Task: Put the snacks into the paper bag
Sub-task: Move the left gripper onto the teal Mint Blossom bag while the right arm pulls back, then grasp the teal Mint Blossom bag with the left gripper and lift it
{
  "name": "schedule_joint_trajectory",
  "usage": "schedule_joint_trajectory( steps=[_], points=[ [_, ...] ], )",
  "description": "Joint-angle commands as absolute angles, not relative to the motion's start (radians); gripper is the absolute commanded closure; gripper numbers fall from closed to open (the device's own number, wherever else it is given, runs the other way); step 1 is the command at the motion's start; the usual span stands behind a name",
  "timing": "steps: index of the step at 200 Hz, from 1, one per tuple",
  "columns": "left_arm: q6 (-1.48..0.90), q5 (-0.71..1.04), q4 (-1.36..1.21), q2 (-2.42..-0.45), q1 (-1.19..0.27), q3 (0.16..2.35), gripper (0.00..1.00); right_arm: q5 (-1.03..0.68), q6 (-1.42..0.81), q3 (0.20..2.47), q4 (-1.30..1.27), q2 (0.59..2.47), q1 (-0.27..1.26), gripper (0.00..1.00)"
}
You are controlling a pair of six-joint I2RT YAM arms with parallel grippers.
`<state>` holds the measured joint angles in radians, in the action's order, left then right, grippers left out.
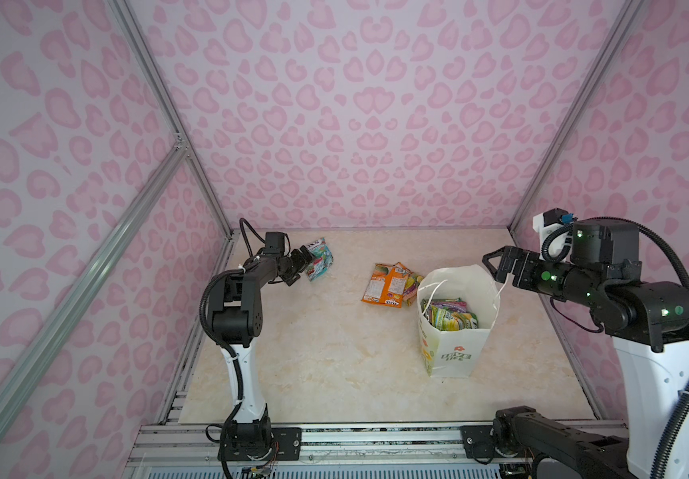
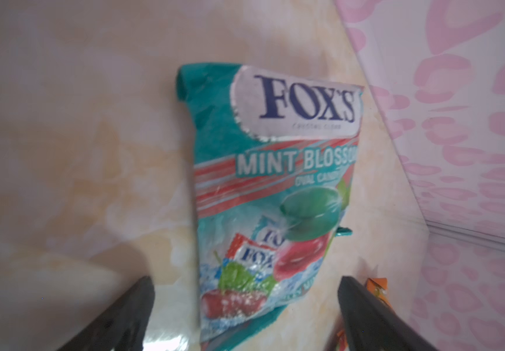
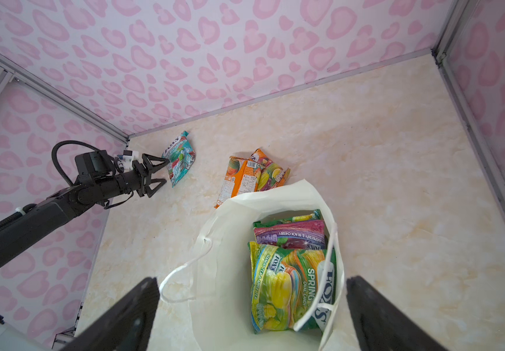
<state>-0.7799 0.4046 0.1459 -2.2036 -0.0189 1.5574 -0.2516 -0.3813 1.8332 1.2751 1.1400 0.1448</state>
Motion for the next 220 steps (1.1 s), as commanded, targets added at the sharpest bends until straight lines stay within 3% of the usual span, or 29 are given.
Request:
schedule_joint_trajectory(
  steps=[1, 23, 64, 146, 177, 220],
  points=[
    [-0.825, 0.396, 0.171, -2.269, -0.021, 1.603, 0.06, -0.250, -0.375, 1.815, 1.278, 1.135, 0.128, 0.02],
    [-0.838, 0.379, 0.204, -2.314, -0.030, 1.643, 0.11, -0.265, -0.379, 1.809, 1.269, 1.133, 0.117, 0.03],
    [-0.791, 0.262, 0.406, -2.383, -0.084, 1.758, 0.29, -0.313, -0.399, 1.770, 1.231, 1.125, 0.103, 0.04],
    [-0.658, 0.063, 0.761, -2.469, -0.207, 2.002, 0.43, -0.377, -0.412, 1.700, 1.186, 1.081, 0.078, 0.04],
    [-0.650, 0.074, 0.753, -2.440, -0.221, 1.946, 0.48, -0.394, -0.418, 1.676, 1.172, 1.065, 0.077, 0.05],
    [-0.648, 0.146, 0.612, -2.296, -0.224, 1.708, 0.56, -0.361, -0.426, 1.656, 1.172, 1.044, 0.065, 0.05]
  ],
)
